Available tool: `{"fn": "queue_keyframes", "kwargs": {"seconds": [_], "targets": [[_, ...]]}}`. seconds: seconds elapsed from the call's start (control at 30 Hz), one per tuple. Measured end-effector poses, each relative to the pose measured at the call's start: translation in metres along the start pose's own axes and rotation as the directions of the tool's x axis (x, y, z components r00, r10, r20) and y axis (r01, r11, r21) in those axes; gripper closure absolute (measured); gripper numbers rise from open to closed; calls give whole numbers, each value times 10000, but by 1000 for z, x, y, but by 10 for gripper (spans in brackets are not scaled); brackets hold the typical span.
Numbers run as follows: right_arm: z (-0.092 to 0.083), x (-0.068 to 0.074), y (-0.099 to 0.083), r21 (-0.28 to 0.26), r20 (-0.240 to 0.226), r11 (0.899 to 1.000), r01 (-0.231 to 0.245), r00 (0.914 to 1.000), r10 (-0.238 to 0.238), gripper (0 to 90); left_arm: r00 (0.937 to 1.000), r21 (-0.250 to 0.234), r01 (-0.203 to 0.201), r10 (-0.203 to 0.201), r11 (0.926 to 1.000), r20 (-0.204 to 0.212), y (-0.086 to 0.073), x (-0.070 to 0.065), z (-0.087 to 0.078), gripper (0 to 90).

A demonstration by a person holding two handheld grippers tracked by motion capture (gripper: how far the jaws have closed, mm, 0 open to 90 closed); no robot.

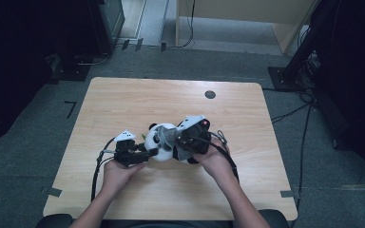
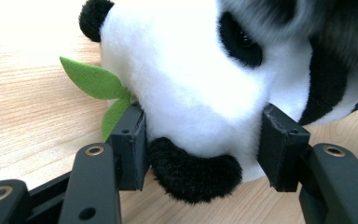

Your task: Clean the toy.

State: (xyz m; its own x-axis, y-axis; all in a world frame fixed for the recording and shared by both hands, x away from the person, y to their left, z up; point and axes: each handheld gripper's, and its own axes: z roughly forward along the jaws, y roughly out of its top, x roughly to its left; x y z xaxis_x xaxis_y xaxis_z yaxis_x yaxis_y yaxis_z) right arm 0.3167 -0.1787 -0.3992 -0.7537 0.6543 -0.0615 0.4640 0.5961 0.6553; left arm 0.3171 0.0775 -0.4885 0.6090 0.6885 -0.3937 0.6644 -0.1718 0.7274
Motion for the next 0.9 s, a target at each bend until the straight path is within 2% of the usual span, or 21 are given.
{"fn": "queue_keyframes", "kwargs": {"seconds": [0.1,0.17,0.27,0.4,0.5,0.6,0.67,0.77,0.9], "targets": [[-5,-12,-6,-141,-252,9985,-535,9983,531,781,10000,1,-33,33,10000,-21,1,-1,1,426],[-8,-15,-9,-198,-259,9975,-681,9974,676,781,10000,8,-9,9,10000,-3,1,0,1,425],[-11,-19,-11,-325,-35,9968,-733,9973,732,781,10000,-8,16,-16,10000,17,2,0,1,425],[-20,-29,-16,-547,758,9937,-977,9919,1016,777,9999,20,-94,94,10000,-47,2,1,2,424],[-27,-42,-22,-838,349,9803,-1787,9827,1821,775,9998,-111,-211,211,9997,4,2,1,3,423],[-35,-46,-21,-1297,-71,9637,-2335,9721,2346,774,9996,-164,-293,292,9994,-52,2,1,4,423],[-42,-42,-15,-1598,-156,9595,-2322,9724,2327,772,9994,-148,-327,326,9994,-75,2,1,4,422],[-50,-28,1,-2056,-117,9620,-1796,9834,1811,766,9994,-234,-346,344,9991,-107,1,-1,4,419],[-44,-13,15,-2093,-277,9681,-1378,9905,1350,764,9992,-308,-369,364,9988,-152,-1,-5,2,420]]}}
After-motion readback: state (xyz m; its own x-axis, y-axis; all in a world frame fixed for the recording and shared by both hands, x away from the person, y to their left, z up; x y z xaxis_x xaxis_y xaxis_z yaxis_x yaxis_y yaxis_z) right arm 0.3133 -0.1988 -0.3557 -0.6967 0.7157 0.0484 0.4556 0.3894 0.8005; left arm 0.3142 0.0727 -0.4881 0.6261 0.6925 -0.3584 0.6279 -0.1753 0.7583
